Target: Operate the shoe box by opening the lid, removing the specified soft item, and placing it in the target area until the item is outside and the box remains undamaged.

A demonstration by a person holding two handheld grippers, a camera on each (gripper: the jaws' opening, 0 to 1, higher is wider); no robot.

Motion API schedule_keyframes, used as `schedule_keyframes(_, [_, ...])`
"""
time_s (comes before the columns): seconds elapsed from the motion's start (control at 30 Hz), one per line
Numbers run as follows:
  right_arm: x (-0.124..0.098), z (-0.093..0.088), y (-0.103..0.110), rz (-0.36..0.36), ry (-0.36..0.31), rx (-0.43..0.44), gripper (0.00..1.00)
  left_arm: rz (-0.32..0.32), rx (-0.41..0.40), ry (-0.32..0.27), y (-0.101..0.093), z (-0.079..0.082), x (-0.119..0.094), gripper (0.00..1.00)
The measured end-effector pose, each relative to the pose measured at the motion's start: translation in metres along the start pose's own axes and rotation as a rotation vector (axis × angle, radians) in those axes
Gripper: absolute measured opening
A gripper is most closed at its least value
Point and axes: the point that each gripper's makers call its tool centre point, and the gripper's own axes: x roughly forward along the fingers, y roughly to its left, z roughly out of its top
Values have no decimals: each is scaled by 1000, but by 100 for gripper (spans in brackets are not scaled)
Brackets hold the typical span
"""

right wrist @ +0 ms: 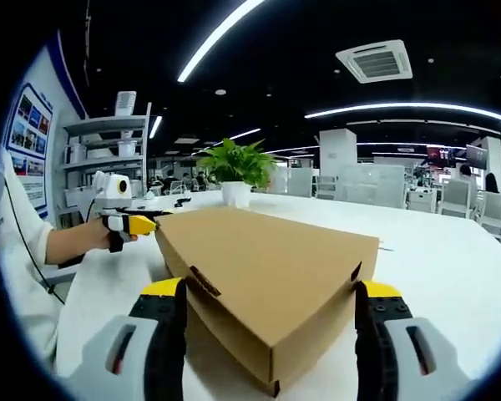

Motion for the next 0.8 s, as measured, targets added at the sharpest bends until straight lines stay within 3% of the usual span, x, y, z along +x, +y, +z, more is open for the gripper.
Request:
schedule_keyframes(0.1, [-1,-1,1,-2,0,1,85,-1,2,-3,-1,0,-1,60])
schedule_keyframes(0.33, [1,0,0,-9,-7,3,87,-7,143,51,0,-6,-1,61])
schedule_keyframes(0.5, [2,0,-1,-16,7,0,89,-7,143,53,1,-5,0,62])
schedule_keyframes(0.8, [5,-3,-2,-7,-31,51,89,-10,148,45,1,-4,2,63])
